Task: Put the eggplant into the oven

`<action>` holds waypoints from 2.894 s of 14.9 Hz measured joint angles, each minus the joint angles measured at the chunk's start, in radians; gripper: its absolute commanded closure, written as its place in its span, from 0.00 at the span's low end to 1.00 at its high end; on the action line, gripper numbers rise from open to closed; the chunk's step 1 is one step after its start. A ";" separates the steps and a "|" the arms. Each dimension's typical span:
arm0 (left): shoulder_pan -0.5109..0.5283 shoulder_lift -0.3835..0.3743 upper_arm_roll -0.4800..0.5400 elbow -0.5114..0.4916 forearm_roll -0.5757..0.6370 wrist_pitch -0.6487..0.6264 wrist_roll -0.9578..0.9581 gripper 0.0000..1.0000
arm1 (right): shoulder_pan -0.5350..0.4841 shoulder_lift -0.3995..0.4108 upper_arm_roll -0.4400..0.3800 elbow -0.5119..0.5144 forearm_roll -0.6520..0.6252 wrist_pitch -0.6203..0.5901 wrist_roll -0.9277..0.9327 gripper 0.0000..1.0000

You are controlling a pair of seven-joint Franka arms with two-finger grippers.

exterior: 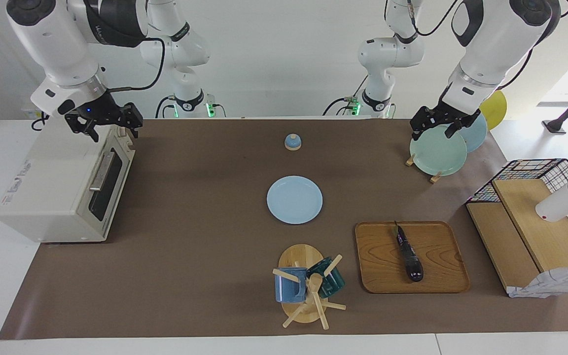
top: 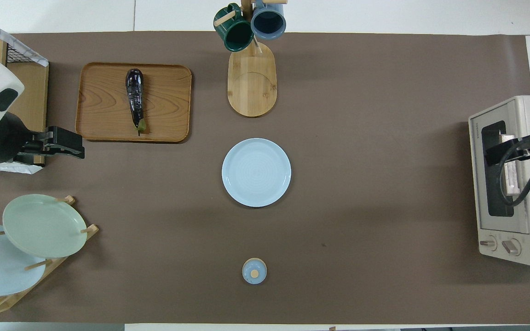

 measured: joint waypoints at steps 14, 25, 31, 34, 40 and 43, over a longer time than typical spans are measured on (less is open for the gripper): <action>0.000 0.201 -0.003 -0.016 0.034 0.304 0.001 0.00 | -0.107 -0.020 -0.012 -0.331 -0.149 0.363 0.005 1.00; -0.013 0.692 -0.008 0.229 0.102 0.629 0.009 0.03 | -0.004 -0.009 -0.004 -0.390 -0.152 0.424 0.107 1.00; -0.016 0.692 -0.009 0.198 0.114 0.673 0.011 0.33 | 0.030 0.037 0.021 -0.504 -0.055 0.639 0.138 1.00; -0.016 0.692 -0.009 0.189 0.114 0.683 0.011 1.00 | 0.036 0.063 0.022 -0.549 -0.018 0.730 0.142 1.00; -0.016 0.673 -0.015 0.245 0.061 0.573 0.011 1.00 | 0.045 0.146 0.023 -0.576 -0.004 0.826 0.228 1.00; -0.022 0.568 -0.019 0.264 0.007 0.433 -0.020 1.00 | 0.046 0.173 0.022 -0.576 0.001 0.844 0.242 1.00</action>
